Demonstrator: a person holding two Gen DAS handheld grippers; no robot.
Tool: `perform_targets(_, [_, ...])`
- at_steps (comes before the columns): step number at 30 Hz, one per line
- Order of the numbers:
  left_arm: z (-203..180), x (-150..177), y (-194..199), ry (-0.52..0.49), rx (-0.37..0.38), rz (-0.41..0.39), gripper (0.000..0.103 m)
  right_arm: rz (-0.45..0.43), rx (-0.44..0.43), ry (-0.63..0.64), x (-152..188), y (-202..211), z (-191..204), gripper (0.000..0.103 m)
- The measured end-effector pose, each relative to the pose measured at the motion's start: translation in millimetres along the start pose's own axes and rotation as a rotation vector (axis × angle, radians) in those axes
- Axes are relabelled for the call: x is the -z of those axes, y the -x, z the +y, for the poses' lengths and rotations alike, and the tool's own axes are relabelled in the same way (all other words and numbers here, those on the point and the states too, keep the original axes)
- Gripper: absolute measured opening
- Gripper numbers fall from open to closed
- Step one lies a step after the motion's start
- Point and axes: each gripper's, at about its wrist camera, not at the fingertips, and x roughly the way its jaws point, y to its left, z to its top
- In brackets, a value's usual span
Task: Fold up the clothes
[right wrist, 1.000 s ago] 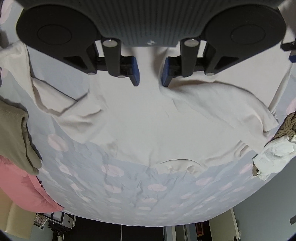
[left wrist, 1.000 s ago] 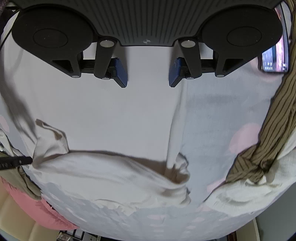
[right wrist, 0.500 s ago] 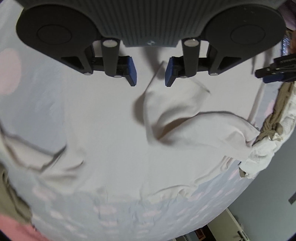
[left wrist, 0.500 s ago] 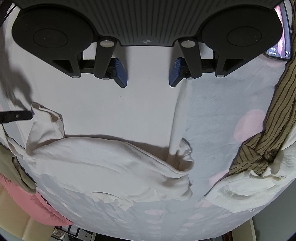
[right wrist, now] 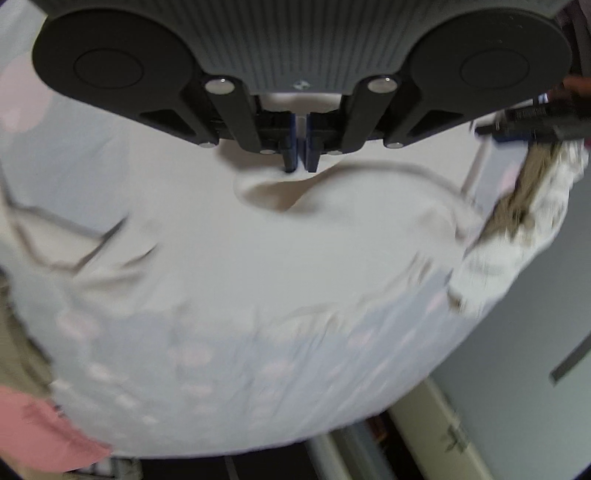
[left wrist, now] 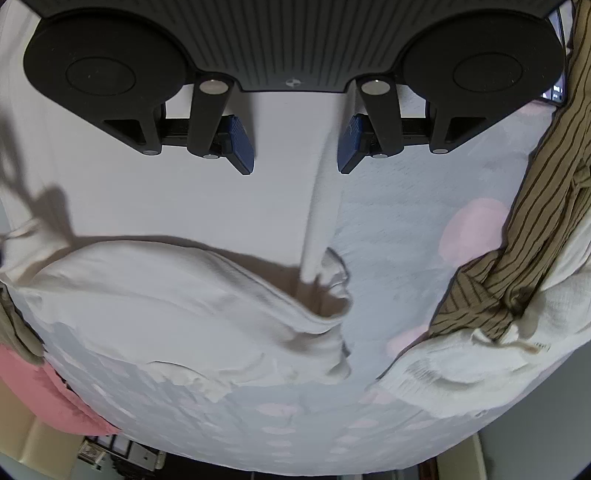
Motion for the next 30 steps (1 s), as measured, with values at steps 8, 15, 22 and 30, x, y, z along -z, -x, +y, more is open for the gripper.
perform_targets(8, [0.0, -0.3, 0.1, 0.004, -0.009, -0.003, 0.048, -0.055, 0.211, -0.073, -18.7, 3.0, -56.4, 0.005])
perform_targets(15, [-0.2, -5.4, 5.3, 0.003, 0.003, -0.018, 0.048, -0.043, 0.238, -0.127, -15.2, -7.6, -79.8, 0.015])
perform_targets(22, [5.7, -32.4, 22.3, 0.018, 0.042, -0.057, 0.048, -0.041, 0.230, -0.115, -18.2, -6.6, -72.3, 0.028])
perform_targets(30, [29.0, -108.6, 9.9, 0.051, 0.091, -0.075, 0.051, 0.048, 0.133, 0.142, -45.6, -15.5, -54.5, 0.049])
